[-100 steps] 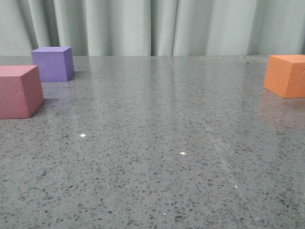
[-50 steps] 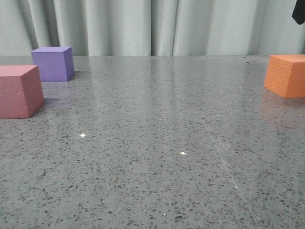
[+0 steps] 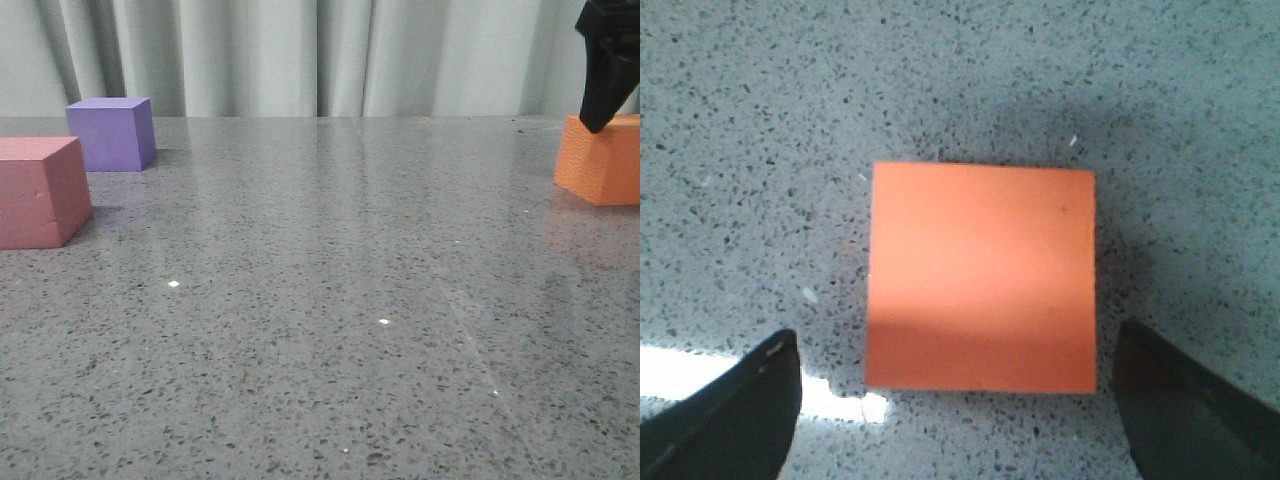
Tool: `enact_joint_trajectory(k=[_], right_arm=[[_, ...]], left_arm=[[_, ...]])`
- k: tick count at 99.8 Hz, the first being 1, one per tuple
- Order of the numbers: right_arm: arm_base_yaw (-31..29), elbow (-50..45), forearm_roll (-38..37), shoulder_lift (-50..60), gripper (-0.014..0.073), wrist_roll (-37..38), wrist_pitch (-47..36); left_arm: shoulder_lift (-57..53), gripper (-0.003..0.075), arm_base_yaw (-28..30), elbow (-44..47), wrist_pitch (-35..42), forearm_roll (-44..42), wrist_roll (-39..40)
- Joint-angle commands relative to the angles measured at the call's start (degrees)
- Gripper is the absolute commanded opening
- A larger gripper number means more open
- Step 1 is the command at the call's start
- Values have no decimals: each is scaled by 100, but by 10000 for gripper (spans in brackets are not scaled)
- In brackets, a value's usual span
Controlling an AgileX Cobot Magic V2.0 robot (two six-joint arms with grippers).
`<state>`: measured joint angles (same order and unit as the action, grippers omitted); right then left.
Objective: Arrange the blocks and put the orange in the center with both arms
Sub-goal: 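Lower the right gripper around the orange cube and close it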
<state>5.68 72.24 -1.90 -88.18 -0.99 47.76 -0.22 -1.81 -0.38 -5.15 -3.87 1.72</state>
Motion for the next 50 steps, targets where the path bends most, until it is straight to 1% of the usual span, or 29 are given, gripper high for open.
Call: enact_joint_trajectory(k=[1, 23, 50], right_arm=[[-46, 349, -95, 81, 625, -46, -246], [-99, 879, -90, -312, 625, -46, 12], [-99, 928, 3, -674, 625, -46, 191]], left_arm=[[-188, -19, -43, 325, 445, -4, 27], [-188, -19, -43, 325, 445, -4, 27], [-188, -19, -43, 325, 445, -4, 27]])
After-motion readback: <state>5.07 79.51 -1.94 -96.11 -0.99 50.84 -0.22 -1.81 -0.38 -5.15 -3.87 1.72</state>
